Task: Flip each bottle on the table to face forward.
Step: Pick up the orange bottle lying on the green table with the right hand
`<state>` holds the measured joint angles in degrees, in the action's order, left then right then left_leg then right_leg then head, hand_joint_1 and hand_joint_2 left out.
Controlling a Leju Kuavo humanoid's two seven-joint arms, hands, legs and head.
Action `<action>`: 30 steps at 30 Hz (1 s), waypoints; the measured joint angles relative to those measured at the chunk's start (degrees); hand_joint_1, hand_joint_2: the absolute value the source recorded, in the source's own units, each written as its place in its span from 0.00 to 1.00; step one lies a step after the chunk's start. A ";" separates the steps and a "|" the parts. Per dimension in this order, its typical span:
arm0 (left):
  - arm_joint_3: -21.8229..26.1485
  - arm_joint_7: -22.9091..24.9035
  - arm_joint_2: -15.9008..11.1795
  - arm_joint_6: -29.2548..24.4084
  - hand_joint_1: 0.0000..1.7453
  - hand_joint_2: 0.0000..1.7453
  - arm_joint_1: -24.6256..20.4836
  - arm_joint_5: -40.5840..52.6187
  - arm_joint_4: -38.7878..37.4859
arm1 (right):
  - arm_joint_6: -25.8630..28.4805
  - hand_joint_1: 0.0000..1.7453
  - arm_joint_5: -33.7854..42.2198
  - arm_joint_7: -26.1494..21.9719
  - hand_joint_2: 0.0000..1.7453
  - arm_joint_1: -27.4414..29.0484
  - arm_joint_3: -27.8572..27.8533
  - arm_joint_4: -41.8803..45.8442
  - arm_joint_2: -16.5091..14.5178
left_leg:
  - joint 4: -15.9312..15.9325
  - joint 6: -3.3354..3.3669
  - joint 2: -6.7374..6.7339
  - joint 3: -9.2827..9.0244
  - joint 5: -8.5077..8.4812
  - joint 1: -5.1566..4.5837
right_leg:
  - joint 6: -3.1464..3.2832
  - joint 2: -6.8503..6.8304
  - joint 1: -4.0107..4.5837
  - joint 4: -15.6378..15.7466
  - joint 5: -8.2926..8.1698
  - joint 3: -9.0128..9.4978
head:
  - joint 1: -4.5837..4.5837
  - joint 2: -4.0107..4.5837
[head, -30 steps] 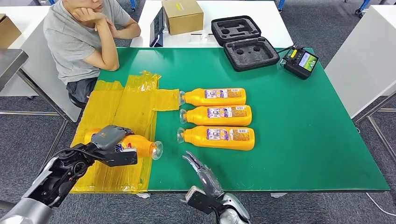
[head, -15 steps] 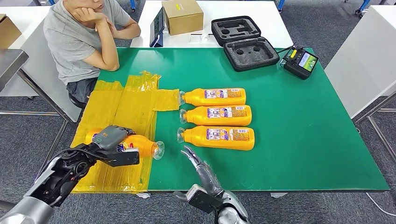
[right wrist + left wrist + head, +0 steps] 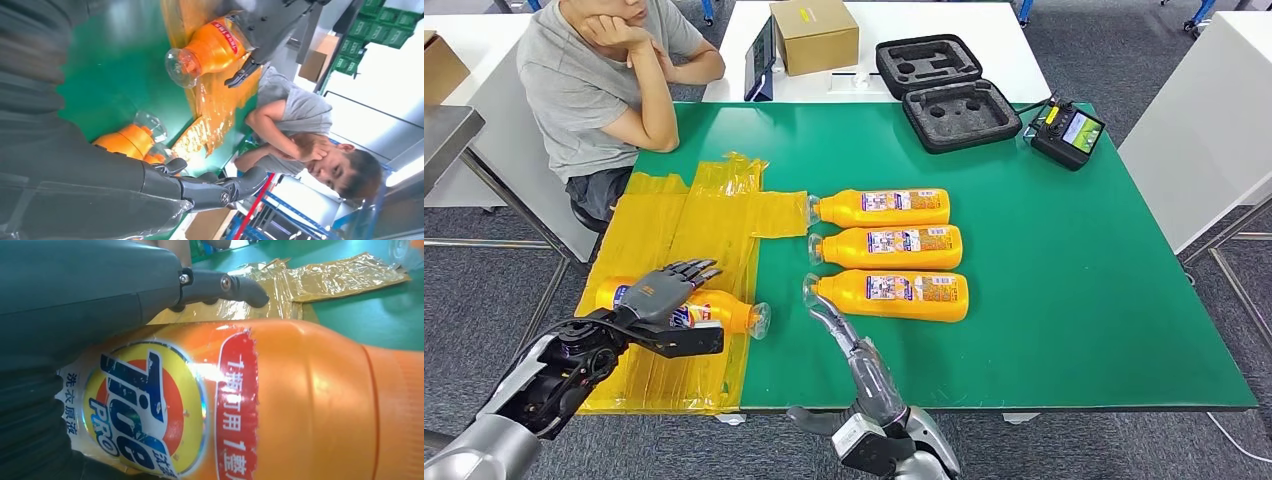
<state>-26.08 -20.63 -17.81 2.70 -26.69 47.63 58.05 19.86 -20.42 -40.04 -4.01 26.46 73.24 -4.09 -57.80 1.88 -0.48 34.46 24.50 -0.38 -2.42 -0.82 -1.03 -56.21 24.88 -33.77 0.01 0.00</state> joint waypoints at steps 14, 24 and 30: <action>-0.95 0.43 -0.07 1.86 0.00 1.00 -1.85 0.34 -2.34 | -1.76 0.00 0.57 0.00 1.00 0.32 -0.02 2.69 1.52 | 0.00 -0.02 0.01 -0.09 -0.01 0.01 | 0.13 0.00 0.02 0.00 -0.08 0.09 | 0.00 0.00; -1.15 0.23 -0.07 2.11 0.00 1.00 -2.56 0.17 -3.43 | -1.76 0.00 1.08 0.00 1.00 0.43 -0.02 2.69 2.11 | 0.00 -0.02 0.01 -0.14 -0.01 0.02 | 0.13 0.00 0.03 0.00 -0.08 0.12 | -0.01 0.00; -1.21 0.22 -0.07 2.10 0.00 1.00 -2.63 0.16 -3.55 | -1.76 0.00 1.08 0.00 1.00 0.43 -0.02 2.69 2.13 | 0.01 -0.02 0.01 -0.14 -0.02 0.03 | 0.13 0.00 0.04 0.00 -0.09 0.14 | -0.01 0.00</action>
<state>-27.29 -20.40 -17.88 4.80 -29.32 47.79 54.50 18.10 -19.34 -40.04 -3.58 26.45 75.93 -1.96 -57.79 1.86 -0.48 34.31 24.48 -0.34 -2.29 -0.83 -1.00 -56.21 24.80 -33.63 0.00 0.00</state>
